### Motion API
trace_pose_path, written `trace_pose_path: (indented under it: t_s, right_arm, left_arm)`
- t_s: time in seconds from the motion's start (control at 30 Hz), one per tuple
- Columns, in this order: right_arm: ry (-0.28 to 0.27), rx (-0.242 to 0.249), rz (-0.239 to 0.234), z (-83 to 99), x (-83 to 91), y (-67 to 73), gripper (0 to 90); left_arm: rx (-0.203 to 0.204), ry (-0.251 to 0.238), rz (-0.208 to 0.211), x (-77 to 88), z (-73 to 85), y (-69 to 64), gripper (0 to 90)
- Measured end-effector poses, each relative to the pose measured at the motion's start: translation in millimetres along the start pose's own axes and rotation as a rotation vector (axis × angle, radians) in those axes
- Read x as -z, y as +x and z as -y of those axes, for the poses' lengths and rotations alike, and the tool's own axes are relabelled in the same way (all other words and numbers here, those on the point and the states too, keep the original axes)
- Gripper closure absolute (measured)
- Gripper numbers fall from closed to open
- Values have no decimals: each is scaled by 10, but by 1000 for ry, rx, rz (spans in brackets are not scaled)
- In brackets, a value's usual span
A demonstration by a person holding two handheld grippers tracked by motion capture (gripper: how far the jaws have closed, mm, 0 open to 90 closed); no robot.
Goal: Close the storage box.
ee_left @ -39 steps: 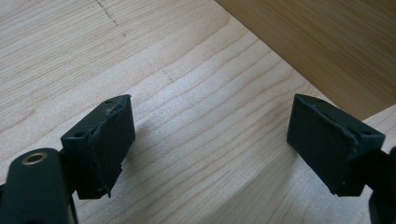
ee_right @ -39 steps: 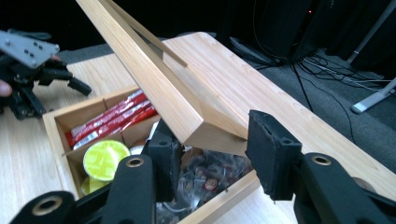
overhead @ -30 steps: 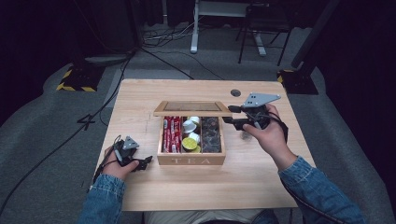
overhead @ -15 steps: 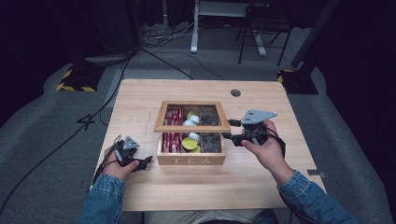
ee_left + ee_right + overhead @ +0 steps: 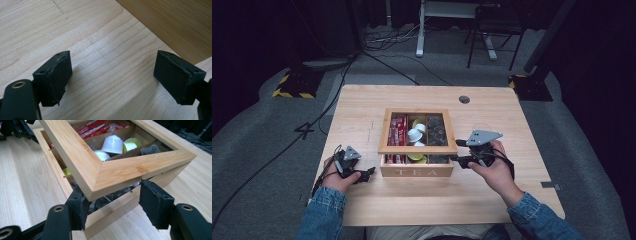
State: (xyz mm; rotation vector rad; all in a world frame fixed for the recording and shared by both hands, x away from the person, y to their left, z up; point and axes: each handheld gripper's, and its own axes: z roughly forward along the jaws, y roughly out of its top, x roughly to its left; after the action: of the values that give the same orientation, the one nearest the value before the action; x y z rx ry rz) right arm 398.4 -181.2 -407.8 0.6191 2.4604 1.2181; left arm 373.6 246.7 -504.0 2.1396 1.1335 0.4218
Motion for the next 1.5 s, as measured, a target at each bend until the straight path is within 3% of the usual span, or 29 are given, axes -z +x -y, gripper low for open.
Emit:
trace_pose_path:
  t_s: [0.67,1.03,1.27,1.3,1.37,1.5]
  right_arm:
    - [46,17,-15,120,-73,74,485]
    - [70,24,-3,169,-82,110,399]
    - [78,21,-21,207,-97,139,354]
    - [39,-14,-30,217,-97,132,294]
    - [18,-34,-35,206,-78,124,293]
    - [-9,-24,-17,135,-3,94,273]
  left_arm:
    - [1,0,-2,0,1,-3,157]
    - [1,0,-2,1,1,-4,157]
    - [2,-1,-3,1,1,-4,157]
    - [2,0,-3,1,1,-4,157]
    - [3,0,-2,1,1,-4,157]
    - [3,-1,-1,0,1,-3,157]
